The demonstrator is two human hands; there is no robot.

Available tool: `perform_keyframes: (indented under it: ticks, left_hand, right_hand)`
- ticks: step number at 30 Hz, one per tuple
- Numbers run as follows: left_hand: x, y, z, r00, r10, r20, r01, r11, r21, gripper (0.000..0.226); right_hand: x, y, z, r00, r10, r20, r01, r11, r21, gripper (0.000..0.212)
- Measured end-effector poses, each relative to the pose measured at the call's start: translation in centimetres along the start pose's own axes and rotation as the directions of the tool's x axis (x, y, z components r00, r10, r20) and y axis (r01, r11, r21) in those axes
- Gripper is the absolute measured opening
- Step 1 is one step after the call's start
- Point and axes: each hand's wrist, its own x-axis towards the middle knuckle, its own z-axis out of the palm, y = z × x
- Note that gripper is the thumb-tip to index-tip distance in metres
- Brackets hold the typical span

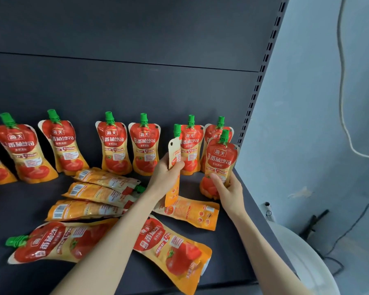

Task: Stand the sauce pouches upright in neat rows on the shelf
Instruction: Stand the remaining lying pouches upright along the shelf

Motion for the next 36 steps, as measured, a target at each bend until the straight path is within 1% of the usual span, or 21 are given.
perform_keyframes:
  ticks: [2, 4, 5, 7, 9, 10, 11, 13, 14, 17, 21, 23, 26, 30, 32, 35, 36]
  left_hand:
    - [-0.2, 0.4, -0.4, 0.997, -0.032, 0.075, 0.037, 0.997, -0.063, 0.033]
    - [-0.3, 0.5, -0.5, 0.992, -0.024, 0.127, 0.036, 0.995, -0.091, 0.046]
    - [-0.4, 0.5, -0.5, 0.991, -0.015, 0.136, 0.026, 0.997, -0.075, 0.052]
    - [-0.5, 0.4, -0.5, 0.99, 0.01, 0.138, -0.003, 0.999, -0.047, 0.056]
    - [-0.6, 0.3, -0.5, 0.987, 0.012, 0.159, 0.0, 0.997, -0.08, 0.062]
    - [-0.6, 0.4, -0.5, 0.985, 0.003, 0.175, 0.016, 0.995, -0.103, 0.063]
    - [-0.6, 0.5, -0.4, 0.983, -0.004, 0.182, 0.028, 0.991, -0.129, 0.057]
    - [-0.6, 0.7, -0.4, 0.984, -0.011, 0.18, 0.039, 0.987, -0.157, 0.04]
    - [-0.6, 0.8, -0.4, 0.985, -0.007, 0.172, 0.033, 0.988, -0.153, 0.037]
    - [-0.4, 1.1, -0.3, 0.993, 0.044, 0.106, -0.031, 0.992, -0.119, 0.048]
    - [0.4, 1.5, -0.3, 0.996, 0.06, -0.062, -0.062, 0.998, -0.025, 0.059]
    - [0.7, 1.7, -0.1, 0.99, 0.074, -0.12, -0.08, 0.995, -0.054, 0.06]
    - [0.8, 1.6, 0.2, 0.984, 0.064, -0.168, -0.083, 0.991, -0.107, 0.059]
    - [0.1, 0.5, 0.5, 0.983, 0.042, -0.181, -0.056, 0.996, -0.069, 0.057]
    - [-0.2, -0.2, 0.1, 0.989, 0.034, -0.141, -0.045, 0.996, -0.076, 0.055]
    - [-0.4, -1.4, -0.9, 1.0, 0.027, 0.008, -0.027, 0.999, 0.025, 0.047]
    - [-0.5, -1.6, -1.1, 1.0, 0.02, 0.022, -0.021, 0.998, 0.052, 0.045]
  right_hand:
    - [0.0, 0.0, 0.0, 1.0, 0.006, -0.004, -0.006, 1.0, 0.006, 0.025]
    - [0.1, 0.0, 0.1, 1.0, 0.009, -0.005, -0.009, 1.0, 0.006, 0.025]
    - [0.1, 0.0, 0.1, 1.0, 0.01, -0.004, -0.01, 1.0, 0.007, 0.025]
    - [0.1, 0.0, 0.1, 1.0, 0.01, -0.002, -0.01, 1.0, 0.01, 0.027]
    - [0.1, -0.1, 0.1, 1.0, 0.012, 0.0, -0.012, 1.0, 0.007, 0.028]
    - [0.1, -0.1, 0.1, 1.0, 0.015, 0.0, -0.015, 1.0, 0.007, 0.028]
    - [0.1, -0.1, 0.1, 1.0, 0.018, 0.0, -0.018, 1.0, 0.007, 0.028]
    - [0.1, 0.0, 0.1, 1.0, 0.021, 0.0, -0.021, 1.0, 0.003, 0.03]
    - [0.1, 0.0, 0.1, 1.0, 0.024, 0.001, -0.024, 1.0, 0.003, 0.03]
    - [0.2, 0.0, 0.0, 1.0, 0.026, 0.004, -0.026, 1.0, 0.016, 0.027]
    - [0.1, 0.0, -0.1, 0.999, 0.035, 0.021, -0.036, 0.998, 0.048, 0.025]
    - [0.2, 0.2, -0.1, 0.999, 0.045, 0.03, -0.047, 0.998, 0.04, 0.024]
    - [0.4, 0.6, -0.2, 0.997, 0.065, 0.031, -0.065, 0.998, 0.012, 0.03]
    - [0.3, 0.7, -0.4, 0.998, 0.062, 0.004, -0.063, 0.997, 0.047, 0.034]
    - [0.5, 0.7, -0.5, 0.998, 0.059, 0.004, -0.059, 0.997, 0.045, 0.033]
    - [1.0, 0.6, -0.8, 0.994, 0.075, 0.074, -0.077, 0.997, 0.021, 0.029]
    - [1.3, 0.4, -0.9, 0.992, 0.082, 0.098, -0.083, 0.996, 0.006, 0.03]
